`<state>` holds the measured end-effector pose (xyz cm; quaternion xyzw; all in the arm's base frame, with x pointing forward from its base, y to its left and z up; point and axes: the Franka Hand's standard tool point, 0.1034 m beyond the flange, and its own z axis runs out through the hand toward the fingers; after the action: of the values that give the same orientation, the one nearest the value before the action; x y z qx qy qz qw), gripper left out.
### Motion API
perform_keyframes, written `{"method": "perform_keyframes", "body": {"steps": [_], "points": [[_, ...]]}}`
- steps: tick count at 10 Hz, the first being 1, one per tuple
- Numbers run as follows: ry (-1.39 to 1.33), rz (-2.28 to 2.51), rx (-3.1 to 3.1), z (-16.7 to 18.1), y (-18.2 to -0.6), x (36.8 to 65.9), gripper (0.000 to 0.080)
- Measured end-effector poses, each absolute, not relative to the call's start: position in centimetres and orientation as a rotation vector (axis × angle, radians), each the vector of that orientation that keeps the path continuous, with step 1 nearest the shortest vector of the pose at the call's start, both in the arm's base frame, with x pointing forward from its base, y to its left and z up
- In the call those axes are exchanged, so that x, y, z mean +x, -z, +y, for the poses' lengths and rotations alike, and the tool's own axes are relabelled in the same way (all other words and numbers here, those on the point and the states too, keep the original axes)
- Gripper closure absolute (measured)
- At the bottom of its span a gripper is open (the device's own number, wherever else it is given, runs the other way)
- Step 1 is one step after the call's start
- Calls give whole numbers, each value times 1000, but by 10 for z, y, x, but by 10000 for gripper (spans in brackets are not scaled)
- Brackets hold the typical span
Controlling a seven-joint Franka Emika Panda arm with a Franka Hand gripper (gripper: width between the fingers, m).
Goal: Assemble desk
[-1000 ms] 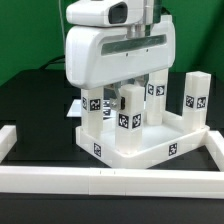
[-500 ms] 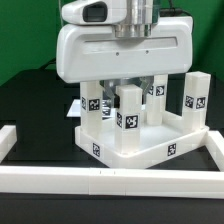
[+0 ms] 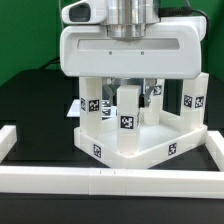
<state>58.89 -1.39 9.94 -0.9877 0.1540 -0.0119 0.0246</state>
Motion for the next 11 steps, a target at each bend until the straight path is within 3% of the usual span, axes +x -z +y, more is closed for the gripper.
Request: {"method": "perform_keyframes", "body": {"steps": [4,5,6,8,11], "points": [[-31,827,-2968,-9,-99,587,509],[-31,796,-2976,-9,-99,587,432],[-30,758,-2987,-9,-99,587,432],[-30,696,-3003,-8,-98,586,196],[-11,228,-3096,-6,-99,588,152]]}}
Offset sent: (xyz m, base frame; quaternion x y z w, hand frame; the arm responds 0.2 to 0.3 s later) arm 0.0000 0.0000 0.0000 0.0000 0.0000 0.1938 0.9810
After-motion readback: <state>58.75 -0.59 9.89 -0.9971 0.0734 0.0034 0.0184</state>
